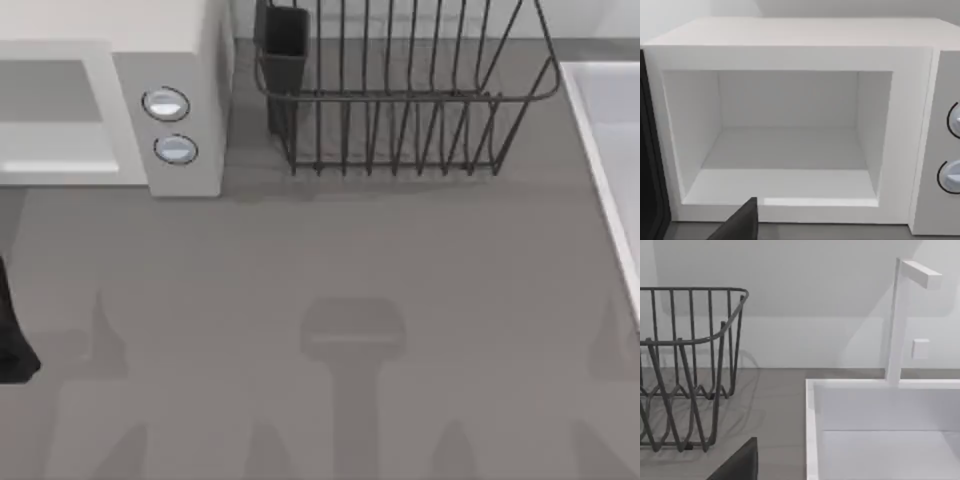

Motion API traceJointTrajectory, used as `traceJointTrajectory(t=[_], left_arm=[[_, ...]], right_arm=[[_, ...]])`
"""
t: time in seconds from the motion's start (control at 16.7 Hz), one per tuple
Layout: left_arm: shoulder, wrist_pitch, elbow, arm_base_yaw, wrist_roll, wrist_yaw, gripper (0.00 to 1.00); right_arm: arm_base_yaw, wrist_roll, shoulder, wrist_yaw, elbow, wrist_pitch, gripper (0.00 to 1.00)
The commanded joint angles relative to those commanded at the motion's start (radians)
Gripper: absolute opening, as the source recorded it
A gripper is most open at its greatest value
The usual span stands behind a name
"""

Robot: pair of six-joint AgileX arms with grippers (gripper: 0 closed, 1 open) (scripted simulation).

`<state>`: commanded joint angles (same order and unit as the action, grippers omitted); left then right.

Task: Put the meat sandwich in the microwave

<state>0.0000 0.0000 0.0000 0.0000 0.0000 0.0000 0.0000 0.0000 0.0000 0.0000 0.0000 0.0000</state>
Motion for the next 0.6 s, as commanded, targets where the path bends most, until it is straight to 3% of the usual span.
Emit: traceJointTrajectory(t=[0.3, 0.6], left_arm=[[0.063, -0.049, 0.041, 0.020, 0.063, -0.001, 1.00], [0.349, -0.240, 0.205, 0.103, 0.329, 0.004, 1.00]], right_arm=[[0.000, 0.000, 0.000, 0.000, 0.000, 0.000, 1.00], [0.000, 0.000, 0.000, 0.000, 0.000, 0.000, 1.00]])
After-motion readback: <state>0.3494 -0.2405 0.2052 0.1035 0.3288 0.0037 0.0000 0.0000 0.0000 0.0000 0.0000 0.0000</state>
